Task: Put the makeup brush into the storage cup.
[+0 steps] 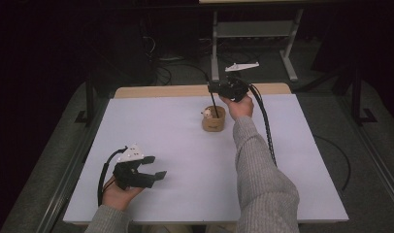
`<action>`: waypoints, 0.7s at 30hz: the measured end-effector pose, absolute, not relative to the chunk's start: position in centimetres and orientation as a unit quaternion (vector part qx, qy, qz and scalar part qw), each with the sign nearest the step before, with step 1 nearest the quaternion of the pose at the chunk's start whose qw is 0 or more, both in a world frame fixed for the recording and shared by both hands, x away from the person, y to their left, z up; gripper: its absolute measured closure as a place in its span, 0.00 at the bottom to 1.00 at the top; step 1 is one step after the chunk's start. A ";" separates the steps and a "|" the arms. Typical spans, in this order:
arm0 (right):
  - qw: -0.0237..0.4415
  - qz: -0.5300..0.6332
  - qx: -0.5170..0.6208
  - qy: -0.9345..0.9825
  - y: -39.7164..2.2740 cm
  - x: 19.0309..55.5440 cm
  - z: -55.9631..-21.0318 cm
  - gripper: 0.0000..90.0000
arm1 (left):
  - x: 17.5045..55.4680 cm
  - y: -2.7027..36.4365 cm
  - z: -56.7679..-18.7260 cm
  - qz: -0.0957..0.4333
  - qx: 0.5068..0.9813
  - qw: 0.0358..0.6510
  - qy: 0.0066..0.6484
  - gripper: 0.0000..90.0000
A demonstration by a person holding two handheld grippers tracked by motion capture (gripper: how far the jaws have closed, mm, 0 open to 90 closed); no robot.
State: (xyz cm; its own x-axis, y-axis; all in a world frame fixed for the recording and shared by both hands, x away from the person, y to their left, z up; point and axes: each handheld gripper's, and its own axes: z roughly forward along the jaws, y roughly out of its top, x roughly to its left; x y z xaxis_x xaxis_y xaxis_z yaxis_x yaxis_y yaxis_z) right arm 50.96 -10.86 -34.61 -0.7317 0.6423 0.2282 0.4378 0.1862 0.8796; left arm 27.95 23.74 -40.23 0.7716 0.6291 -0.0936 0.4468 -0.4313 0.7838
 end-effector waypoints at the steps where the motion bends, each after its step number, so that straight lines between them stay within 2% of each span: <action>1: 0.095 0.533 0.355 0.762 -10.9 51.0 -34.7 0.94 | 28.0 23.8 -40.2 0.107 0.840 0.425 0.320 0.31; 21: 0.100 0.528 0.365 0.760 -11.2 50.6 -36.3 0.94 | 28.0 23.8 -40.3 0.103 0.842 0.421 0.321 0.30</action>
